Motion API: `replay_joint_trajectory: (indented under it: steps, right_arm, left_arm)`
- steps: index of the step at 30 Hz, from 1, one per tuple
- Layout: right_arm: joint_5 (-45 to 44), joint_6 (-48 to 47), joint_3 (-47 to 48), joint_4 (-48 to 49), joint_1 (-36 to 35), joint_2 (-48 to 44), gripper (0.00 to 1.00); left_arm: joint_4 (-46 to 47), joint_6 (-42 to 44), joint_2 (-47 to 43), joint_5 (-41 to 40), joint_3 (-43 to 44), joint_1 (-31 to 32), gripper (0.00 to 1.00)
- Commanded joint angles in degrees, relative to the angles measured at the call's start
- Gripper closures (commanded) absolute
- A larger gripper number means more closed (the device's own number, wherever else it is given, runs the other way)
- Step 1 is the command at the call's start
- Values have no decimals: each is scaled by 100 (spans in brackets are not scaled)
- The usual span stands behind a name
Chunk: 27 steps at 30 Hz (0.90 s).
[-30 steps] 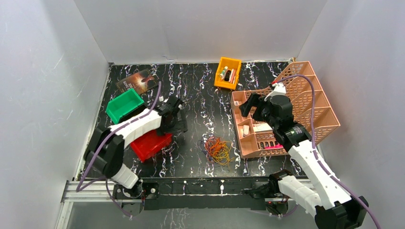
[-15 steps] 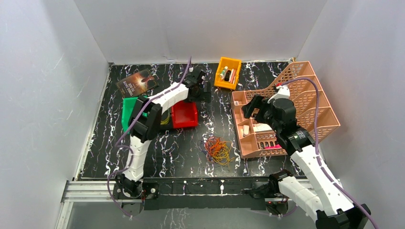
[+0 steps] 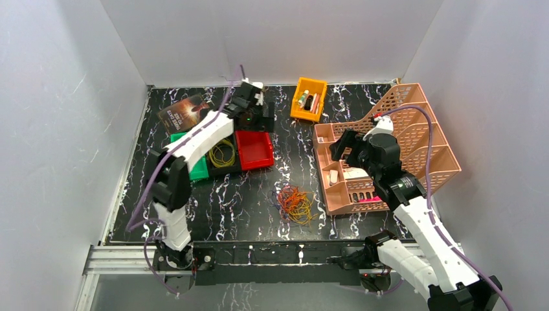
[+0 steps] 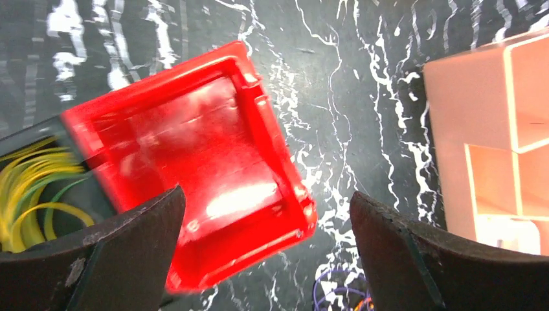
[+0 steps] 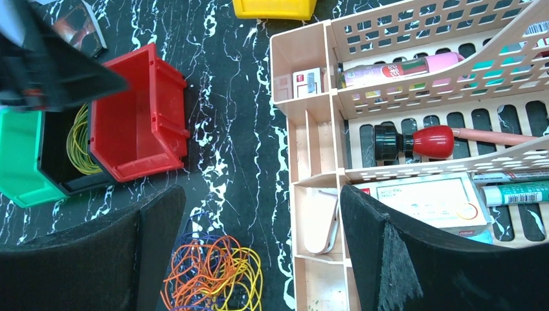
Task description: Untangle the cables
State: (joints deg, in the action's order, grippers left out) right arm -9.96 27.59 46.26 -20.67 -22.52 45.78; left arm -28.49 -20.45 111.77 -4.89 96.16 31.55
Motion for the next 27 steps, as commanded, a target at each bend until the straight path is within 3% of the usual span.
replay_joint_trajectory:
  steps: [1, 6, 11, 17, 27]
  right_arm:
    - [-29, -79, 17, 293, -13, 55, 2]
    - [-2, -97, 22, 313, -15, 116, 2]
    - [160, -94, 38, 377, -11, 222, 2]
    - [267, -77, 80, 406, -15, 276, 2]
    - [136, -122, 119, 263, -15, 147, 2]
  left_arm:
    - [-357, 46, -1333, -215, -689, -384, 2]
    - [-690, -304, -2437, -190, -1894, -1419, 2]
    - [-533, -322, -2942, 520, -2859, -2409, 2]
    - [-67, -249, -2880, 1396, -3094, -2557, 2]
    - [71, -91, -2193, 1079, -2987, -2562, 2]
